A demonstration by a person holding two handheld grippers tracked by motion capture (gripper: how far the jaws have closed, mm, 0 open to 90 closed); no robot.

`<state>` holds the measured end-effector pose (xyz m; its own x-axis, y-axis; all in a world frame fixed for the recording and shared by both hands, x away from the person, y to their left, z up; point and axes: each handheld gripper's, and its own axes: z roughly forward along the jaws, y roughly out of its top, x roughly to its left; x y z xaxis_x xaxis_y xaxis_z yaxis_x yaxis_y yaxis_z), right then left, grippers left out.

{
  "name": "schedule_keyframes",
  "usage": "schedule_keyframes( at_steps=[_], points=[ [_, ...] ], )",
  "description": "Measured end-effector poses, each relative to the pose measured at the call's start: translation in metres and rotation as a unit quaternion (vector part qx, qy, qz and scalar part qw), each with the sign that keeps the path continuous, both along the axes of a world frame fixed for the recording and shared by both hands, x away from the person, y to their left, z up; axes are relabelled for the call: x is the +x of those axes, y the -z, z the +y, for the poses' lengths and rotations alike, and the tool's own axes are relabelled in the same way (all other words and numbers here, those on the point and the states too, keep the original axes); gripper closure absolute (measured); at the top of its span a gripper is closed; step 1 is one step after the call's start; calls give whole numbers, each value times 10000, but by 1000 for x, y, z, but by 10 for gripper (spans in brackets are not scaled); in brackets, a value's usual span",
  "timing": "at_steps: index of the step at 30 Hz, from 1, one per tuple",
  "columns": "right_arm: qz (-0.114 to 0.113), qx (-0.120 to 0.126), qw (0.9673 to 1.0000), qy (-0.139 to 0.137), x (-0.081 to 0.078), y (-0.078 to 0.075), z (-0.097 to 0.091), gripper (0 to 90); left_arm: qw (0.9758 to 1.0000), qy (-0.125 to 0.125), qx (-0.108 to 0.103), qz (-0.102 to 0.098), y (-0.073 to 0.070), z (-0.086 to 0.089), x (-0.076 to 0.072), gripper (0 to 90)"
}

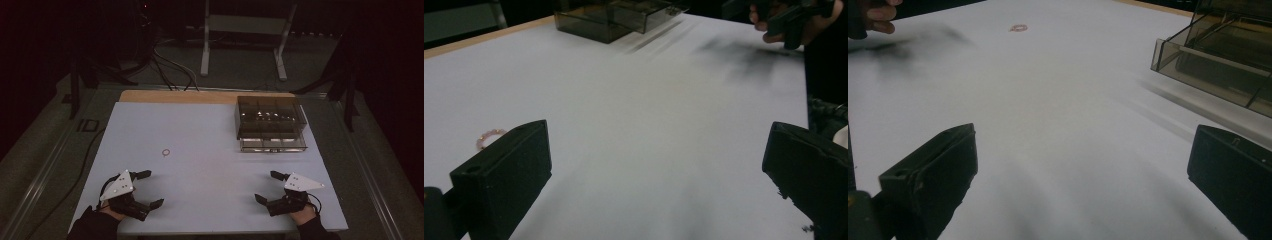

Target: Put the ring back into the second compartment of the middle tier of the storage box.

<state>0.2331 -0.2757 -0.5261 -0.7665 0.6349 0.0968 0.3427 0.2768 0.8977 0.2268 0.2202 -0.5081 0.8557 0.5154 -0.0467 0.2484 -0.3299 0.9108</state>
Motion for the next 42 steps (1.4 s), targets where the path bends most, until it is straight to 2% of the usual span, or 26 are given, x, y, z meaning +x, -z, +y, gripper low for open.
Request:
schedule_keyframes(
  at_steps=[5, 14, 20, 24, 26, 35, 42],
  points=[
    [-16, -5, 10000, -18, -1, -1, 0, 0, 10000, -18, -32, 11, 0, 1, 1, 8],
    [8, -41, 10000, -44, -3, -2, 1, 0, 9999, 0, 91, 40, 2, -2, 1, 8],
    [-21, -42, 10000, -72, -4, -3, 2, 0, 9998, 130, 132, 91, -1, -7, -1, 8],
    [-21, -18, 10000, -78, -4, -4, 3, 0, 9994, 198, 275, 106, -3, -15, -2, 8],
    [-12, -7, 10000, -73, -4, -4, 3, 0, 9990, 277, 303, 180, -4, -18, -2, 8],
    [-7, 48, 10000, -84, -3, -4, 3, 0, 9972, 609, 408, 137, -19, -30, -3, 8],
    [-14, 96, 9999, -83, -4, -5, 3, 0, 9971, 665, 377, 30, -36, -32, 1, 9]
  ],
)
